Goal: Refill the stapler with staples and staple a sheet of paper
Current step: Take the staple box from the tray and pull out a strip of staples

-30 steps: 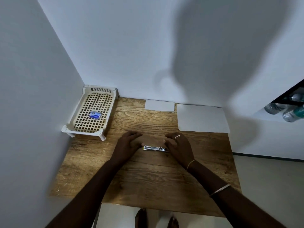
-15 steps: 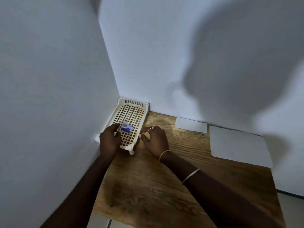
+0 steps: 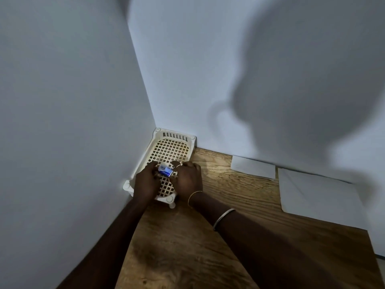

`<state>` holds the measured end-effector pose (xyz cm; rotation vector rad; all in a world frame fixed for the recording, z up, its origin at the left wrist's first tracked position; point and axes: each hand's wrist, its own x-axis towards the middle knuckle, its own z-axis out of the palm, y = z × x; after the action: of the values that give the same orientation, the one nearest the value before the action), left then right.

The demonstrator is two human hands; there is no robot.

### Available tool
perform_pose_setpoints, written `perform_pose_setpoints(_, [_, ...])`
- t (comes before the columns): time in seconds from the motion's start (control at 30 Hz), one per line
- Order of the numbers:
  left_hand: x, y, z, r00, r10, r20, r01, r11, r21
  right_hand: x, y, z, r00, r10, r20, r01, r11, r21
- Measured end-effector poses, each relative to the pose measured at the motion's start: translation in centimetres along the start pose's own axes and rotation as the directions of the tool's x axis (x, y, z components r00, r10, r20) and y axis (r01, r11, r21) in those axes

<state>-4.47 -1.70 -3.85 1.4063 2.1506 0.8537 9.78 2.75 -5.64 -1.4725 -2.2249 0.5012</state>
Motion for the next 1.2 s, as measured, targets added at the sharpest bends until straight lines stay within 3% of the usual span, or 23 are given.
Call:
perform_pose_setpoints(0.23, [-2.0,1.5,-0.1,1.000,0.019,-0.013,-0.021,0.996,-0.090,-0.8,0.7,-2.0,0.998,-0.049,-0.048,0.049,0.999,0.003])
perform_pose_setpoints(0.43, [-5.1,4.3,0.1,0.984,-0.001,-0.177,-0.062,0.933,-0.353,-4.2,1.3,-5.8,0.989,-0.035,-0.141,0.090,0.911,0.402])
perform_pose_setpoints(0.57, [-7.6,6.8,0.8,0.979,0.013,-0.203,-0.111,0.869,-0.482,-7.0,2.2,-8.8,0.976,0.010,-0.216,0.106,0.849,0.518])
perform_pose_setpoints(0.77, [-11.5,10.9,2.1,0.995,0.036,-0.095,-0.097,0.623,-0.776,-11.8,3.1,-14.3,0.958,0.161,-0.239,0.046,0.735,0.677])
perform_pose_setpoints(0.97, [-14.3,14.9,2.5,0.983,0.186,-0.006,-0.072,0.348,-0.935,-15.6,3.0,-19.6,0.950,0.224,-0.220,0.038,0.613,0.789])
perform_pose_setpoints(1.2, [-16.7,16.9,2.5,0.968,0.252,0.011,-0.066,0.295,-0.953,-18.6,3.5,-23.7,0.960,0.187,-0.211,0.053,0.617,0.785])
